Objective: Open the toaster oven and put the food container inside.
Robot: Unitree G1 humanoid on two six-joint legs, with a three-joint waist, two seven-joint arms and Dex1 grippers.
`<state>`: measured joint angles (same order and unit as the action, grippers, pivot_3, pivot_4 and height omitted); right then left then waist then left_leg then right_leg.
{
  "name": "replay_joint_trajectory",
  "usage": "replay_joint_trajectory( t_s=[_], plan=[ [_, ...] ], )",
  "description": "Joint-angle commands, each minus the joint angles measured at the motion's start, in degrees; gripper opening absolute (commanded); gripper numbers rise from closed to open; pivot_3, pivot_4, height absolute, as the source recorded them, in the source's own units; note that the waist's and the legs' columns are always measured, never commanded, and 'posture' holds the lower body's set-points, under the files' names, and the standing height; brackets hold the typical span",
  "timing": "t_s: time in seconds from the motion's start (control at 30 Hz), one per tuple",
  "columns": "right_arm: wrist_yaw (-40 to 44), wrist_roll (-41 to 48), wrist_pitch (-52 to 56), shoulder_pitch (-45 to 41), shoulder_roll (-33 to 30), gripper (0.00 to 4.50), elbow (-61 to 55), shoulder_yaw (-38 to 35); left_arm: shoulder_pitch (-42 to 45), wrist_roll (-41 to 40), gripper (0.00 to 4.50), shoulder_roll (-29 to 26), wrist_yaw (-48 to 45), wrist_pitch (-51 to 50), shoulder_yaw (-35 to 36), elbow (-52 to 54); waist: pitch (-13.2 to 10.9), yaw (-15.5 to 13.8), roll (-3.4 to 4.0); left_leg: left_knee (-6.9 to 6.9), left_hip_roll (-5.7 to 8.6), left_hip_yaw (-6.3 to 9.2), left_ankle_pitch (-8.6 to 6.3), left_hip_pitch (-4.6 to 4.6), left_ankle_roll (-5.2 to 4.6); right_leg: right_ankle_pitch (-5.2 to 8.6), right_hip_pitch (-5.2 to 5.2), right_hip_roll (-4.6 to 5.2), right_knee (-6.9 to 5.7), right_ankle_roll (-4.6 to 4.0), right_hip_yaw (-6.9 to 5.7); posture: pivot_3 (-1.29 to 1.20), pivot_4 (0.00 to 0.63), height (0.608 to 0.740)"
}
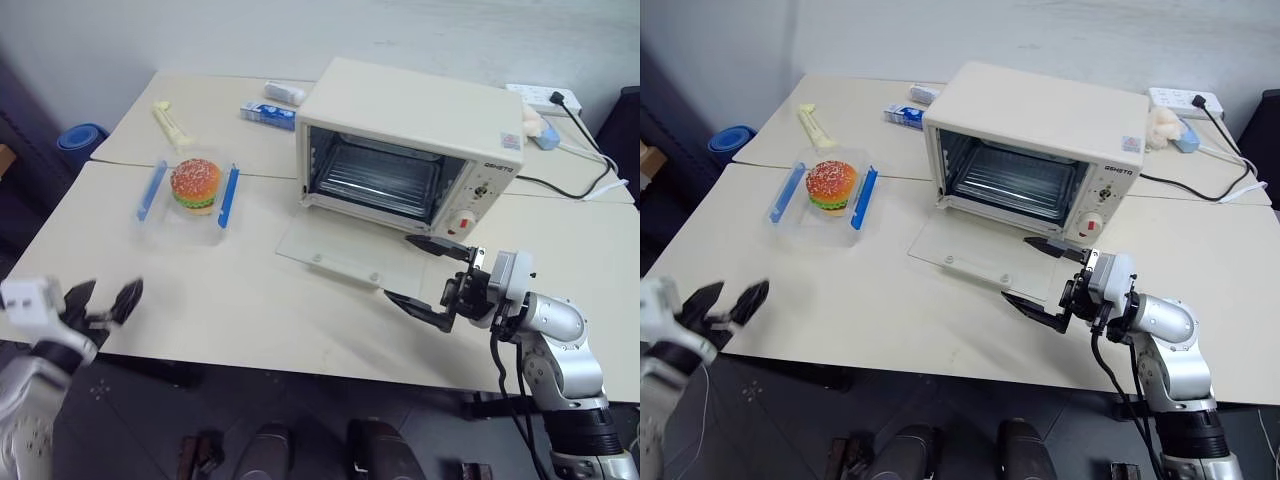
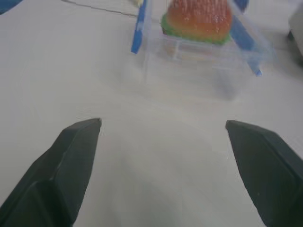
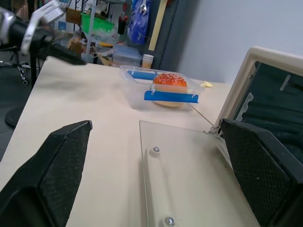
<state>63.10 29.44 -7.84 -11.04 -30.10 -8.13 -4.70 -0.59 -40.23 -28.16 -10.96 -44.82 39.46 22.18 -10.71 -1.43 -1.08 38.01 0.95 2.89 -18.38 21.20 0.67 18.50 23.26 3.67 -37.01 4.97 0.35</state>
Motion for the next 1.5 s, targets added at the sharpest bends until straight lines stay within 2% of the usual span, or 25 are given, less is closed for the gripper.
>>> replay_joint_trajectory(
  t_s=[0.03,0.13,0.2,0.33,0.57,0.67,0.8,0.97,1.0,1.07,1.2,1.33,1.4,1.5],
  plan=[
    [0.79,-0.40,-0.86,0.54,-1.32,4.50,-0.10,-0.83,9.04,-6.90,4.48,0.94,13.92,-14.27,2.31,1.38,0.00,0.21,0.00,0.00,0.03,-0.02,0.00,-0.02,0.02,0.00,0.03,-0.01,-0.09,0.00,0.00,0.00,0.150,0.740],
    [0.74,-0.27,-0.52,1.49,-1.62,4.50,-0.71,-1.10,23.14,-9.72,4.48,6.50,31.01,-24.10,7.81,-3.93,0.01,0.77,-0.03,-0.02,0.00,-0.11,0.17,0.00,0.35,0.00,0.15,-0.12,-0.15,0.00,0.02,0.00,0.150,0.740],
    [0.53,-0.34,-0.43,2.34,-1.73,4.50,-1.50,-1.15,30.61,-8.48,4.48,8.77,37.26,-25.80,8.56,-7.13,0.02,0.67,-0.10,0.02,-0.03,-0.12,0.20,0.05,0.43,0.00,0.21,-0.17,-0.23,0.00,0.01,0.00,0.150,0.740],
    [-0.07,-0.50,-0.11,3.91,-1.78,4.50,-3.14,-1.13,38.84,-6.97,4.48,10.92,43.61,-30.59,10.34,-12.97,0.03,0.95,-0.13,0.05,0.02,-0.23,0.22,0.04,0.45,0.00,0.24,-0.16,-0.35,0.00,0.07,0.00,0.150,0.740],
    [-2.28,-0.63,1.04,6.55,-1.68,4.50,-6.19,-1.25,44.79,-2.35,4.48,12.01,47.41,-28.35,10.35,-21.48,0.03,1.05,-0.13,0.05,0.03,-0.24,0.24,0.04,0.52,0.00,0.29,-0.16,-0.36,0.00,0.08,0.00,0.150,0.740],
    [-3.22,-0.87,1.06,7.18,-1.62,4.50,-6.83,-1.44,45.57,-0.66,3.93,10.55,46.95,-27.48,10.16,-23.84,0.03,1.12,-0.13,0.06,0.04,-0.24,0.25,0.02,0.55,0.00,0.30,-0.16,-0.38,0.00,0.08,0.00,0.150,0.740],
    [-4.15,-1.20,0.69,7.83,-1.58,4.50,-7.24,-1.76,45.70,1.17,2.69,7.96,46.00,-26.31,10.36,-25.71,0.03,1.43,-0.13,0.05,0.04,-0.25,0.25,0.01,0.58,0.00,0.30,-0.16,-0.38,0.00,0.08,0.00,0.150,0.740],
    [-4.66,-1.52,0.17,8.05,-1.58,4.50,-7.07,-1.68,45.39,3.44,1.25,4.53,43.65,-24.83,9.68,-27.87,0.03,1.50,-0.13,0.04,0.03,-0.25,0.26,0.00,0.61,0.00,0.32,-0.17,-0.39,0.00,0.08,0.00,0.150,0.740],
    [-4.68,-1.57,0.09,8.03,-1.62,4.50,-6.97,-1.71,45.14,3.99,0.86,3.53,42.53,-24.54,8.88,-28.15,0.03,1.47,-0.13,0.04,0.03,-0.25,0.26,0.01,0.61,0.00,0.31,-0.16,-0.39,0.00,0.09,0.00,0.150,0.740],
    [-4.66,-1.59,-0.04,7.98,-1.77,4.50,-6.75,-1.83,44.43,5.57,0.38,0.34,39.51,-23.65,6.29,-28.78,0.03,1.46,-0.13,0.04,0.03,-0.24,0.26,0.01,0.61,0.00,0.31,-0.16,-0.39,0.00,0.08,0.00,0.150,0.740],
    [-4.52,-1.42,-0.05,8.18,-2.33,4.50,-6.56,-2.36,44.55,5.65,0.26,-8.31,28.66,-25.29,0.34,-31.20,0.02,1.53,-0.16,0.04,0.02,-0.23,0.27,0.03,0.63,0.00,0.35,-0.17,-0.39,0.00,0.09,0.00,0.150,0.740],
    [-4.70,-1.05,0.19,9.22,-3.39,4.50,-6.61,-3.93,44.75,4.65,0.26,-19.14,12.48,-27.73,-9.50,-33.65,0.02,1.48,-0.17,0.00,0.06,-0.22,0.27,0.03,0.62,0.01,0.34,-0.13,-0.37,-0.01,0.10,0.00,0.150,0.740],
    [-5.00,-0.98,0.27,10.07,-3.91,4.50,-6.72,-4.81,45.15,4.73,0.26,-22.79,5.63,-27.75,-14.14,-34.35,0.02,1.36,-0.16,-0.02,0.08,-0.16,0.26,0.05,0.61,0.01,0.32,-0.09,-0.32,-0.02,0.07,0.00,0.150,0.740],
    [-5.49,-1.06,0.25,12.28,-4.47,4.50,-7.30,-6.43,46.54,4.36,0.26,-25.42,-2.89,-28.04,-20.06,-33.68,0.02,1.11,-0.16,-0.03,0.11,-0.12,0.26,0.05,0.59,0.02,0.30,-0.04,-0.31,-0.04,0.06,0.00,0.150,0.740]
  ],
)
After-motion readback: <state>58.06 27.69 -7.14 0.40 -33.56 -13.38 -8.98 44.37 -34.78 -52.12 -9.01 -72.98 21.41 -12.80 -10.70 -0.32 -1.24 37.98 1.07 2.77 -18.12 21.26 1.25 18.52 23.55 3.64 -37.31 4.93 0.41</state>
